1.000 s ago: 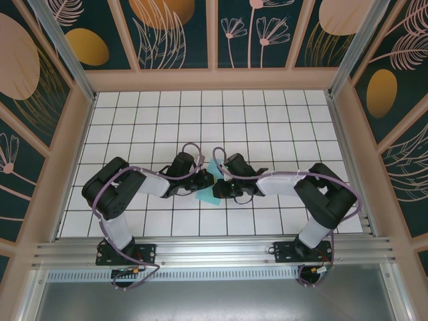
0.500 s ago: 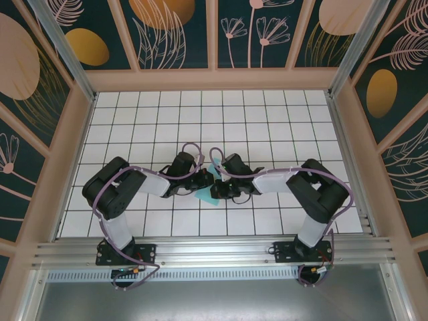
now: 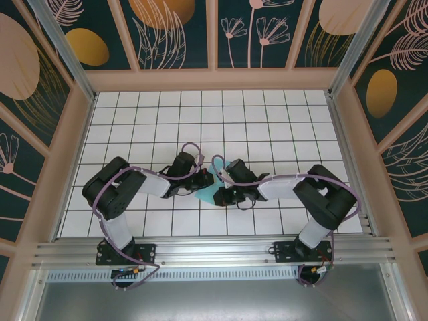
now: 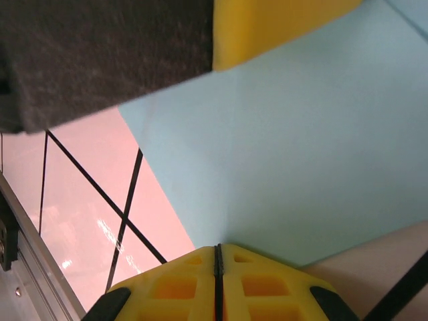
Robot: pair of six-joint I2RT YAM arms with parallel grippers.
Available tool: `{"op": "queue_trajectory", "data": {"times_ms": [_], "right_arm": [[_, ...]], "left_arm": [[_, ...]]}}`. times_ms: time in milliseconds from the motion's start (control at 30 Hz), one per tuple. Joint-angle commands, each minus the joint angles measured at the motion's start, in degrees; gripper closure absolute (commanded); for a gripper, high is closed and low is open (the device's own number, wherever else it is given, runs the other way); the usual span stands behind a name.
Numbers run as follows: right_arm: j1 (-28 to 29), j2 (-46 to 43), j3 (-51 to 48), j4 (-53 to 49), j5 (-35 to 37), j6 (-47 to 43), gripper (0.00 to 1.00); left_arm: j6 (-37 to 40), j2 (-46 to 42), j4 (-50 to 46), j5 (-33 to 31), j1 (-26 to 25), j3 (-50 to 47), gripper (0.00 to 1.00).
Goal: Fold a paper plane with a square sheet of paper (pick it up from the middle)
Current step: Fold the triangle a second time at the center of the table.
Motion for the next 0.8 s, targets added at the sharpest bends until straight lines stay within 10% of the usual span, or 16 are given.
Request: {"op": "queue_trajectory", "data": {"times_ms": [0,767], "right_arm": [[1.7,0.0,-2.6,-14.6,-2.6,-2.9,0.88],[-7.8,-14.4,-0.8,-15.1,6.1,3.2,0.84]], "left_arm": [[0.6,1.5,-5.9,-5.4,0.2,-2.1,0.96],[1.3,0.0,-7.8,-4.1,0.1,1.1,0.94]]}}
